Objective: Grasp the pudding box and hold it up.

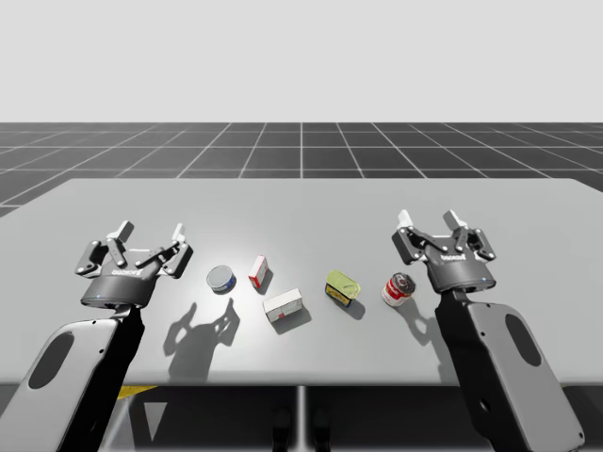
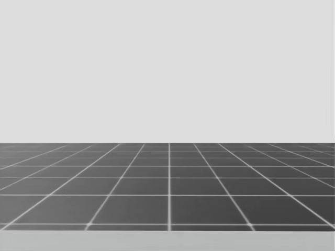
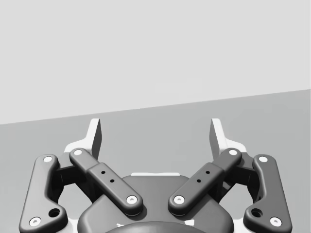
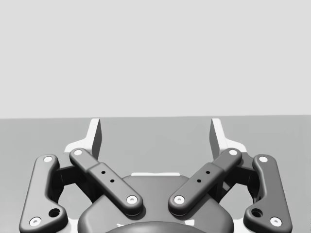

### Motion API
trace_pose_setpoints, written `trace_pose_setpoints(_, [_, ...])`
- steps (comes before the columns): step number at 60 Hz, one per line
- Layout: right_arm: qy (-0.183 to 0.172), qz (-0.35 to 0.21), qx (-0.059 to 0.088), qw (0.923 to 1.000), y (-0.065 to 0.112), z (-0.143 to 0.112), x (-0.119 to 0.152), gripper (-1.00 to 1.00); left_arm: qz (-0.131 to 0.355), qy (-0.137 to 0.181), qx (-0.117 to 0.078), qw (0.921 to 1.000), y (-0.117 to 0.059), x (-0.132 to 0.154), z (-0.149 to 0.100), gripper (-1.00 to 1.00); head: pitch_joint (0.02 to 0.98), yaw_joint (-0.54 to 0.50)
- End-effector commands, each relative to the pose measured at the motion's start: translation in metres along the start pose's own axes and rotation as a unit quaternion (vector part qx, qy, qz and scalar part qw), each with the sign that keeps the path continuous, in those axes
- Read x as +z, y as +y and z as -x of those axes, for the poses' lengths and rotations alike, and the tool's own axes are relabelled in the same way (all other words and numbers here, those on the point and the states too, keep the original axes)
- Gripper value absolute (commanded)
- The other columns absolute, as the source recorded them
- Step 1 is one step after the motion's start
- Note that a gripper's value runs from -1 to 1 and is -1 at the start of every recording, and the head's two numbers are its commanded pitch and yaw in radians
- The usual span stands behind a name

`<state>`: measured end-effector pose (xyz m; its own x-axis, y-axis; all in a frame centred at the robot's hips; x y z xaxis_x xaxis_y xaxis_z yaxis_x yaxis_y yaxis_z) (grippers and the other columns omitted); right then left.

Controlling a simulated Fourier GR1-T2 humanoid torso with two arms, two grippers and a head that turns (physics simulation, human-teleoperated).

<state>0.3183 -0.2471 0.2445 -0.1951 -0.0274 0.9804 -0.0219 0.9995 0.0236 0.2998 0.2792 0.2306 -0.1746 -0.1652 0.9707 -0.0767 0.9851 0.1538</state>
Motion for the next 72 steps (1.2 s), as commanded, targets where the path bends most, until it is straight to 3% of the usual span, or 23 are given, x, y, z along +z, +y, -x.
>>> trace_pose_setpoints(1, [-0.009, 0.009, -0.004, 0.9999, 0.0001, -0.0023, 0.0028, -1.0, -0.001, -0.001, -0.002, 1.0, 0.0, 0.0001, -0.0001, -1.0, 0.074, 0.01])
trace_pose_setpoints(8, [0.001, -0.012, -0.026, 0.9996, -0.0034, -0.0042, 0.0006, -1.0, -0.003, 0.0, 0.0, 1.0, 0.0011, -0.0001, -0.0006, -1.0, 0.101, 0.0])
trace_pose_setpoints(12, [0.007, -0.015, -0.028, 0.9995, -0.0033, -0.0015, -0.0008, -1.0, -0.005, 0.001, 0.002, 1.0, 0.0017, -0.0002, -0.0009, -1.0, 0.133, 0.0])
trace_pose_setpoints(43, [0.013, -0.006, -0.016, 0.9998, -0.004, 0.0024, -0.0034, -1.0, -0.007, 0.011, -0.004, 0.9999, 0.0025, -0.0012, -0.0002, -1.0, 0.642, 0.01])
trace_pose_setpoints(59, [0.017, -0.001, -0.011, 0.9998, -0.0039, 0.0035, -0.0033, -1.0, -0.004, 0.013, -0.005, 0.9999, 0.0029, -0.002, 0.0001, -1.0, 0.832, 0.05])
trace_pose_setpoints(72, [0.018, 0.002, -0.003, 0.9998, -0.0033, 0.0045, -0.0045, -1.0, 0.001, 0.014, -0.003, 0.9999, 0.0019, -0.0029, -0.0001, -1.0, 0.93, 0.09])
